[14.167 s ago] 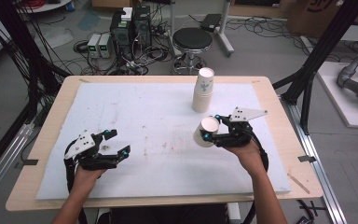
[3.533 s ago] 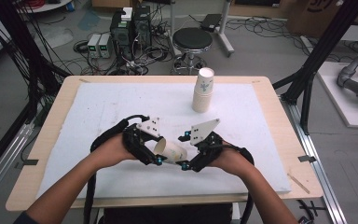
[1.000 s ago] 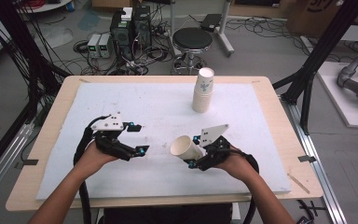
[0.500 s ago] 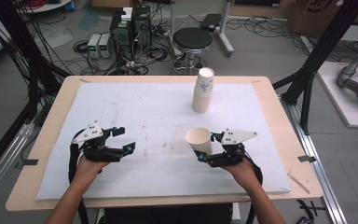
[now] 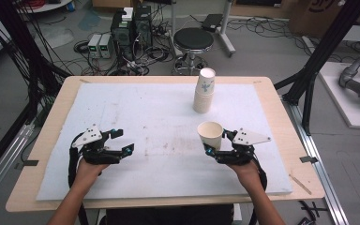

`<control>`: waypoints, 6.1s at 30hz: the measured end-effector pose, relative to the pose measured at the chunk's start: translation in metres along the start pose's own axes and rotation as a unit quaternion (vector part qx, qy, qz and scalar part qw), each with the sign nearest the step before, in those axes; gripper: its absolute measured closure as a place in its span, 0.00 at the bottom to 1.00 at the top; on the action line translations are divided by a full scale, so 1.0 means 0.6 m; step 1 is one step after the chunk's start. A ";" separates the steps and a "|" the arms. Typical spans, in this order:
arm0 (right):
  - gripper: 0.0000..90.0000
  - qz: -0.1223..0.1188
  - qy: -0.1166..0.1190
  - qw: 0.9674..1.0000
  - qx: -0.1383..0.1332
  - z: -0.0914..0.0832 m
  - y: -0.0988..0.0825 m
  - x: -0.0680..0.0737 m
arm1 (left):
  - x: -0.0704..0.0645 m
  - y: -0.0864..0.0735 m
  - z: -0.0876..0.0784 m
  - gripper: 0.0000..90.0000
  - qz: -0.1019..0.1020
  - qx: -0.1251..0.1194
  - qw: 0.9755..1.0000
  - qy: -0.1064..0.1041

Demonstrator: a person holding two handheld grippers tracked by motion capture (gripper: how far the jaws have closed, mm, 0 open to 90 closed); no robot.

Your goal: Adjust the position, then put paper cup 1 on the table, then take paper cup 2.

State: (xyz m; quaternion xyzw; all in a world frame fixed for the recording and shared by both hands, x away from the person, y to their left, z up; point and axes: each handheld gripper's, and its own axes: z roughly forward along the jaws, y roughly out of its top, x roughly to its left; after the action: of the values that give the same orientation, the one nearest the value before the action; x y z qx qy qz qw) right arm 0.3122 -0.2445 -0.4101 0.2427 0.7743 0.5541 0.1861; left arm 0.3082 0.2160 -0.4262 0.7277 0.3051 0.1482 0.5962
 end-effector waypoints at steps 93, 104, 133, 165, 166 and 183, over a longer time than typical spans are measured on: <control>0.22 0.150 -0.265 0.940 0.153 -0.027 -0.081 -0.153 | 0.004 -0.008 0.000 0.23 -0.014 -0.018 1.000 0.014; 0.22 0.166 -0.250 0.944 0.140 -0.073 -0.072 -0.120 | 0.004 -0.006 -0.007 0.22 -0.016 -0.026 0.999 0.019; 0.22 0.067 -0.155 0.985 0.045 -0.093 0.007 -0.031 | 0.025 0.007 -0.054 0.18 -0.026 -0.082 0.994 0.065; 0.22 0.054 -0.129 0.989 0.040 -0.083 0.009 -0.024 | 0.026 0.001 -0.054 0.18 -0.028 -0.078 0.992 0.091; 0.22 0.054 -0.128 0.990 0.038 -0.082 0.010 -0.024 | 0.025 0.001 -0.054 0.18 -0.026 -0.078 0.992 0.092; 0.22 0.046 -0.100 0.994 0.029 -0.039 0.058 -0.033 | 0.023 -0.002 -0.051 0.18 -0.023 -0.079 0.993 0.079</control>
State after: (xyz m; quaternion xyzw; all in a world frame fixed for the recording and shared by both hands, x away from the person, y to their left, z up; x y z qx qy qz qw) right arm 0.3211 -0.2645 -0.3694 0.3372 0.7554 0.5126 0.2302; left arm 0.3009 0.2485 -0.4219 0.6572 0.3551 0.2156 0.6289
